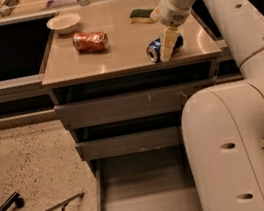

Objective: Place pepsi can into bottom drawer

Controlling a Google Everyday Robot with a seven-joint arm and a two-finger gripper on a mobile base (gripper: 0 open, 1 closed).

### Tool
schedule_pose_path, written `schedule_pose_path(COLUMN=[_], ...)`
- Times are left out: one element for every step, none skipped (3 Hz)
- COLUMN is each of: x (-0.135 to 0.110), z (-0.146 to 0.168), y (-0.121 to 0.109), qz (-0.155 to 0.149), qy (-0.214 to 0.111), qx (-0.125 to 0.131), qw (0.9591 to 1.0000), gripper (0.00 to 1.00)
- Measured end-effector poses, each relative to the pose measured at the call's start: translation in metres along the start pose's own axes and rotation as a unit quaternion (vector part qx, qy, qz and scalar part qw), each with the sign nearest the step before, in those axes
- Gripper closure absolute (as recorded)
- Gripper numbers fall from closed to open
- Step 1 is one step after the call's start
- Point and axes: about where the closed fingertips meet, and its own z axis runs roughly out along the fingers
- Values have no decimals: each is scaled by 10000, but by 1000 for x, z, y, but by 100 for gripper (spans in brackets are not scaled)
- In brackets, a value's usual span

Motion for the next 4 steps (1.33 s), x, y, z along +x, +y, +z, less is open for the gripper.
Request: schedule_pose_path(x=[4,9,6,6], z=[7,13,18,22], y=[-1,6,1,-1], qz=[41,133,128,131], qy=[-11,-253,-271,-288], qx=[-49,-184,-121,-86], qw=[10000,9994,9995,9995], gripper=[0,19,43,64])
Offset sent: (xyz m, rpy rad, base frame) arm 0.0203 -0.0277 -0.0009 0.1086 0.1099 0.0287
